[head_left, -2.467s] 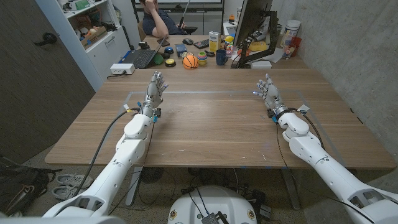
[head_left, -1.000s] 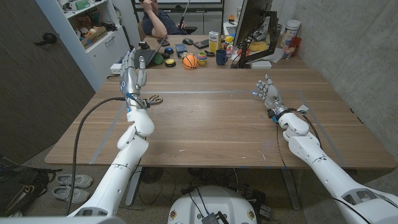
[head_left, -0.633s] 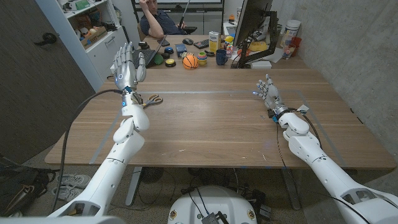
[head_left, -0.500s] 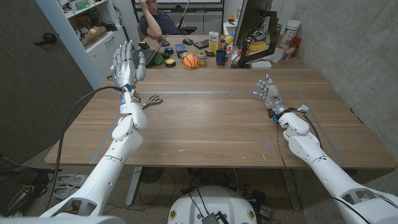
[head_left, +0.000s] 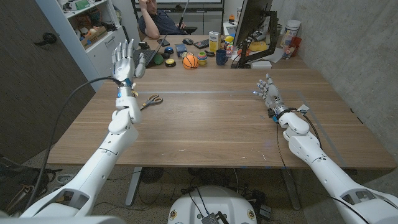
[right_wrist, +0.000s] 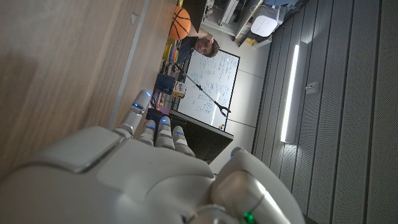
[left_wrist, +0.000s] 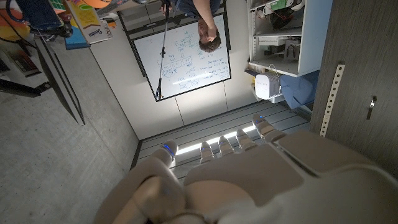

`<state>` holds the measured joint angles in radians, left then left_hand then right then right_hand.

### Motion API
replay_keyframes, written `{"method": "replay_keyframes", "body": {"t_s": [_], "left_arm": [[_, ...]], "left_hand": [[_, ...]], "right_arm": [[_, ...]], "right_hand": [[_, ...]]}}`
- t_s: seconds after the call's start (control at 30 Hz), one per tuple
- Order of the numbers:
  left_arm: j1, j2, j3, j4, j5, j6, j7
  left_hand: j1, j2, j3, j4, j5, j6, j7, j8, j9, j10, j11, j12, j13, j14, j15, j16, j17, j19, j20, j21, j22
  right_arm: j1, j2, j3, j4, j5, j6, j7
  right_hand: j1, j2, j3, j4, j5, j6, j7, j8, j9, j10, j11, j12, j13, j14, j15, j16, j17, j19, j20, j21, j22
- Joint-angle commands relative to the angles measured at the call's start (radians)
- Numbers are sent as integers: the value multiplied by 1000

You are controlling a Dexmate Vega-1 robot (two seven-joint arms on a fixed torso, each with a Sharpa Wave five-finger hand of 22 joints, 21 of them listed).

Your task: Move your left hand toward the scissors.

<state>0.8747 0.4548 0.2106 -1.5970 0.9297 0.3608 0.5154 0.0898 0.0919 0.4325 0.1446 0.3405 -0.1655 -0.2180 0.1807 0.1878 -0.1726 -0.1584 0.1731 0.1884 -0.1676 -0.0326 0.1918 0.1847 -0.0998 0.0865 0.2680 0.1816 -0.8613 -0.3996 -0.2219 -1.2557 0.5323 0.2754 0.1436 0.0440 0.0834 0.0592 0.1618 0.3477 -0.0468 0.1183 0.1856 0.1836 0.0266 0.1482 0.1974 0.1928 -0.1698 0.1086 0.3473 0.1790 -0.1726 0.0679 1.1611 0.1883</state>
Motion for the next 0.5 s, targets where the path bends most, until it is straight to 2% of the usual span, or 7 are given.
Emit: {"method": "replay_keyframes", "body": {"t_s": [0.03, 0.1, 0.13, 0.23, 0.27, 0.5], "left_arm": [[-40, 60, 33, -19, -34, 90, -268], [-46, 68, 41, -22, -36, 101, -306], [-49, 72, 44, -23, -35, 106, -322], [-57, 83, 56, -31, -33, 129, -376], [-60, 85, 61, -32, -29, 138, -393], [-83, 117, 93, -37, -17, 175, -515]], "left_hand": [[-28, -13, -32, -2, -19, -141, -5, -11, -5, -219, -32, -8, -3, -159, -48, -2, 11, -85, 5, -59, 3], [-29, -35, -51, -11, -24, -187, -4, -11, -5, -281, -26, -8, -5, -216, -31, -6, 12, -109, 5, -71, 2], [-28, -50, -63, -18, -26, -208, -4, -11, -6, -300, -32, -5, -5, -234, -24, -4, 13, -124, 13, -78, 2], [-8, -109, -101, -49, -27, -262, -4, -5, -5, -343, -17, 3, -6, -263, 18, 9, 14, -130, 86, -79, -2], [2, -125, -112, -60, -26, -275, -4, -3, -4, -354, -16, 5, -6, -274, 39, 11, 14, -127, 119, -79, -2], [29, -163, -135, -88, -22, -294, -5, 4, 0, -359, -5, 11, -5, -293, 107, 12, 12, -126, 130, -80, -4]], "right_arm": [[-13, -2, 8, -15, -8, 5, -14], [-14, -2, 9, -16, -7, 4, -16], [-14, -2, 10, -18, -6, 2, -17], [-13, -3, 9, -15, -8, 5, -15], [-12, -2, 9, -14, -8, 5, -15], [-2, 1, 6, 0, -11, 13, -8]], "right_hand": [[-7, 33, -8, 3, 6, -1, 44, 3, 4, 1, 10, -1, 2, 0, -5, -1, 5, -160, -6, -1, 1], [-8, 33, -9, 3, 6, -1, 44, 4, 4, 2, 9, 0, 2, 1, -7, -1, 5, -159, -6, -1, 1], [-8, 32, -9, 3, 6, -1, 44, 4, 4, 2, 8, 0, 2, 1, -7, -1, 5, -159, -6, -1, 1], [-8, 31, -10, 3, 6, 0, 43, 4, 4, 2, 8, 0, 2, 2, -7, -1, 5, -159, -7, -2, 1], [-8, 31, -10, 3, 6, 0, 43, 4, 4, 2, 8, 0, 2, 2, -8, -1, 5, -158, -7, -2, 1], [-9, 29, -13, 3, 5, 0, 44, 4, 4, 3, 5, 0, 2, 5, -8, -1, 5, -156, -7, -3, 1]]}}
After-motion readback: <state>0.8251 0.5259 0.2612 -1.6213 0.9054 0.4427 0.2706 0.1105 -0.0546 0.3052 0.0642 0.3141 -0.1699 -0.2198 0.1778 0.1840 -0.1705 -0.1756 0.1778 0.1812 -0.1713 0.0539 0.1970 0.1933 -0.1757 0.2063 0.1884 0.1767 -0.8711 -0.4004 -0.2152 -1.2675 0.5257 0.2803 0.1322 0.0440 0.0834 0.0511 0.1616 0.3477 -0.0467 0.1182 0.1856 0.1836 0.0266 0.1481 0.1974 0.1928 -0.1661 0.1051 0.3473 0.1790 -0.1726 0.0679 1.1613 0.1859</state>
